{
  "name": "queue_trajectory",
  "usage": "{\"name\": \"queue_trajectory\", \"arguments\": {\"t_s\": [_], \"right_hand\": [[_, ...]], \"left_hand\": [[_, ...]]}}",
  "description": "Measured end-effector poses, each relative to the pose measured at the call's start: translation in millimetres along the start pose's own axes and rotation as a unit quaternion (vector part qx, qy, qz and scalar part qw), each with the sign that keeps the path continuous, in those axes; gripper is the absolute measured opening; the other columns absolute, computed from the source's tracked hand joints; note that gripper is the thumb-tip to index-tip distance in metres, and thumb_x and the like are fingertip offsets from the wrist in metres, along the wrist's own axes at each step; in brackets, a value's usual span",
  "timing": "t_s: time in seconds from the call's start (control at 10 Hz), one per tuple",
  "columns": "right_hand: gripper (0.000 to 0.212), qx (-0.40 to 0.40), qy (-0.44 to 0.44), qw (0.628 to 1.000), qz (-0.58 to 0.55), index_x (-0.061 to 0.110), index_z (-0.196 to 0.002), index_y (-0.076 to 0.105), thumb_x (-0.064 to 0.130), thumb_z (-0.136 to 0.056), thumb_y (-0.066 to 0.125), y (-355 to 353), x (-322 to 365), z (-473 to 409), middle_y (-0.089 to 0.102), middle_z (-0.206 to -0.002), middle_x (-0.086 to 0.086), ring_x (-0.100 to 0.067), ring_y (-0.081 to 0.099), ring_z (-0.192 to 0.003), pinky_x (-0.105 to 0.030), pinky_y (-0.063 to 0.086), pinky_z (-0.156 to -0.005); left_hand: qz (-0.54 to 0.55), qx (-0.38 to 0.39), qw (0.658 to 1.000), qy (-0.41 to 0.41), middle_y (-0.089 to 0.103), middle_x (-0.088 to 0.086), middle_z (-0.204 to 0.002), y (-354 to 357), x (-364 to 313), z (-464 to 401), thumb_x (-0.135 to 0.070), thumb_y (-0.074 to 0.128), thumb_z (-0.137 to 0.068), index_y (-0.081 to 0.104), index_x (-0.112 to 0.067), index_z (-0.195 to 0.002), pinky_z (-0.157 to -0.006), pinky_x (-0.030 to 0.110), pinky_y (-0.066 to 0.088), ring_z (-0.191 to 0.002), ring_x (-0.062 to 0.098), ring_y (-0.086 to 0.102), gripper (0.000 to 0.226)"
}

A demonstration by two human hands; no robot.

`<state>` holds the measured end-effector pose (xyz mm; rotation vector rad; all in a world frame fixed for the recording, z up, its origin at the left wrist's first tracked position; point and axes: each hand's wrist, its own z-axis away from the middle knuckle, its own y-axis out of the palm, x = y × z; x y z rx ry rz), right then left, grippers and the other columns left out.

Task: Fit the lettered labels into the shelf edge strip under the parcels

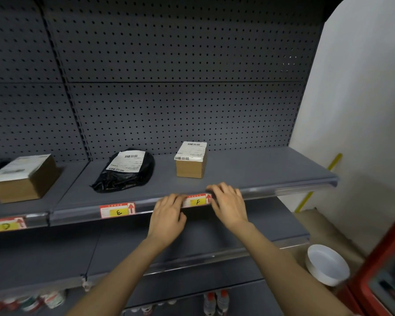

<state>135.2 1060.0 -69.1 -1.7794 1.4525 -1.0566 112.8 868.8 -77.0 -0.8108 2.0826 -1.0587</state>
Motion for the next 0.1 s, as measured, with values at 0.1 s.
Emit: {"name": "queue_trajectory", "arguments": {"t_s": [0.1], "right_hand": [[0.034,-0.004,0.015,1.000,-0.007,0.026,-0.125,0.048,0.023,-0.092,0.052,-0.8,5.2,4.4,0.056,-0.121,0.000,-0.018,0.053,-0.112,-0.035,0.040,-0.098]], "left_hand": [[0.010,-0.014,1.000,-0.016,0.057,0.004,-0.119,-4.8,7.8,10.2,-0.013,0.057,-0.081,0.049,-0.016,-0.125,-0.102,0.037,0.038,-0.112,0.022,0.051,0.045]]}}
